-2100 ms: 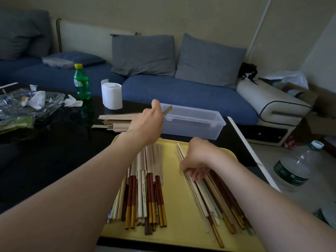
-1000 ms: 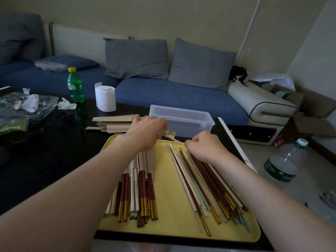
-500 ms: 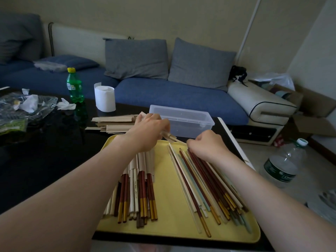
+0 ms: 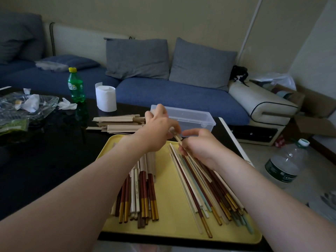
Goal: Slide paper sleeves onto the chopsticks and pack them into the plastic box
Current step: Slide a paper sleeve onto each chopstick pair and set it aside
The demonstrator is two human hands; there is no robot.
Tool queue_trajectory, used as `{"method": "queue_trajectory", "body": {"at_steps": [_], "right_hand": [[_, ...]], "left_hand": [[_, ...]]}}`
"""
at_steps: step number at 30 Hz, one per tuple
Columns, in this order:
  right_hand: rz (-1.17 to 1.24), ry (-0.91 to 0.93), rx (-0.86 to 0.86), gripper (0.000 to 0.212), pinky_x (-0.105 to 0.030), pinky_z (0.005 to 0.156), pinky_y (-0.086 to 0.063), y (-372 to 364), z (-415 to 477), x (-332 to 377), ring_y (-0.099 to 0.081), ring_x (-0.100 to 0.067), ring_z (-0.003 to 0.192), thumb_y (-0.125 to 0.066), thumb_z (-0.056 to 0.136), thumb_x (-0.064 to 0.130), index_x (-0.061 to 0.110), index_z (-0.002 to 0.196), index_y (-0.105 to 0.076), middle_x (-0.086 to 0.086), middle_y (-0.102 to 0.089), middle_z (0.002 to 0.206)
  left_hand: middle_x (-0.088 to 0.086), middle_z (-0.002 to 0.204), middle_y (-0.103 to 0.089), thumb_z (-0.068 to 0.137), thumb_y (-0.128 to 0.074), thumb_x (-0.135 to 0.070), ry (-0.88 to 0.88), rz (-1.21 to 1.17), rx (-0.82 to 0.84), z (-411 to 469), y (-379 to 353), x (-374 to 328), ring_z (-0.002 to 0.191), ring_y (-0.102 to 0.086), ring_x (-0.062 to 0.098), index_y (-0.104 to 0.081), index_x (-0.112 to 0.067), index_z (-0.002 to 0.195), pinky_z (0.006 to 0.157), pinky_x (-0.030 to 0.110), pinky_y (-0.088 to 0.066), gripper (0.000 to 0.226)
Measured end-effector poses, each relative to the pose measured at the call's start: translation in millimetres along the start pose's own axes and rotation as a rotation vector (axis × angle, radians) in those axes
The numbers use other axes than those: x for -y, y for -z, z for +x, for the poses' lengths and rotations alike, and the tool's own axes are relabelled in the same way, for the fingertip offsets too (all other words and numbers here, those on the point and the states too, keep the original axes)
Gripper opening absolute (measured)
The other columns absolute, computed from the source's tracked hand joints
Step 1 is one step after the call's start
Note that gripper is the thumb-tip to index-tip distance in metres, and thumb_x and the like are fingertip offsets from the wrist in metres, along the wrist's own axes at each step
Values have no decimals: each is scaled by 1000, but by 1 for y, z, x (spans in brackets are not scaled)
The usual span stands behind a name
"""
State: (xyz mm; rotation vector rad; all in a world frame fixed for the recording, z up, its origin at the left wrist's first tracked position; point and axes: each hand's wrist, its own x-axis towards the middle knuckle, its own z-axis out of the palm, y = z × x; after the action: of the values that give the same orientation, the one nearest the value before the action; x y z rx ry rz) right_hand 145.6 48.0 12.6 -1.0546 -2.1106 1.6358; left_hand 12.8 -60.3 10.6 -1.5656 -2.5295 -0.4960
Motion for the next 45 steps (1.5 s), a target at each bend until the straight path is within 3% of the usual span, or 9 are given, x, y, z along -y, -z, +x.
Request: {"method": "queue_trajectory", "body": {"at_steps": [4,7,12,19,24,28,34,38,45], "right_hand": [[73,20,6,55,-47,94,-66,1,1,-2,-79,-28,95,-73,84,-6,23,129,-64,-18,-80,106],[119,34,2,54,-46,95,-66,1,0,-2,-82,-27,96,-77,88,-5,23,132,-62,-16,-81,105],[244,13,13,51,-43,92,-67,-1,-3,0,-83,-26,89,-77,94,-4,18,137,-59,-19,-78,111],[366,-2,60,60,-48,95,-65,-4,-5,3,-83,-33,92,-78,92,-8,14,142,-53,-23,-80,105],[238,-12,117,62,-50,91,-66,0,-10,6,-83,-35,90,-81,95,3,16,146,-48,-21,-81,106],[-5,-58,187,55,-46,83,-68,6,-14,10,-83,-35,88,-68,96,-7,14,144,-51,-21,-82,102],[11,-12,250,68,-44,84,-67,5,-18,8,-83,-32,92,-76,92,-10,12,150,-47,-19,-82,101],[-35,21,265,29,-43,86,-68,3,-19,9,-83,-30,90,-70,104,7,5,132,-62,-17,-83,98],[-873,-53,143,6,-32,70,-69,-13,-12,-2,-82,-20,69,-76,95,8,4,94,-79,-10,-81,76]], "left_hand": [[0,138,-31,96,-67,-10,84,-358,81,-3,9,4,126,-39,21,-68,-44,123,109,34,-40,44],[3,133,-55,95,-65,-10,156,-705,125,-4,13,2,107,-65,17,-74,-35,115,94,35,-59,34],[6,119,-64,99,-69,-13,314,-915,-95,1,8,-2,93,-76,21,-69,-21,111,79,39,-66,15],[19,115,-68,89,-81,-3,518,-1286,-54,-3,16,-4,80,-80,27,-40,-14,138,65,34,-65,65],[20,102,-76,92,-77,-3,509,-1191,82,-7,22,-7,82,-80,26,-63,0,120,66,32,-65,31],[18,108,-73,93,-76,-3,562,-1163,11,-2,18,-4,80,-80,24,-61,-3,121,60,30,-63,32],[20,107,-76,94,-74,-3,538,-1178,138,-6,22,-1,83,-80,26,-64,1,120,67,34,-66,28],[21,111,-72,97,-69,-2,547,-1172,193,-6,23,1,83,-80,25,-60,1,127,60,32,-63,31],[17,110,-68,99,-68,-7,586,-970,227,-3,14,7,81,-76,24,-49,-5,139,50,29,-60,44]]}}
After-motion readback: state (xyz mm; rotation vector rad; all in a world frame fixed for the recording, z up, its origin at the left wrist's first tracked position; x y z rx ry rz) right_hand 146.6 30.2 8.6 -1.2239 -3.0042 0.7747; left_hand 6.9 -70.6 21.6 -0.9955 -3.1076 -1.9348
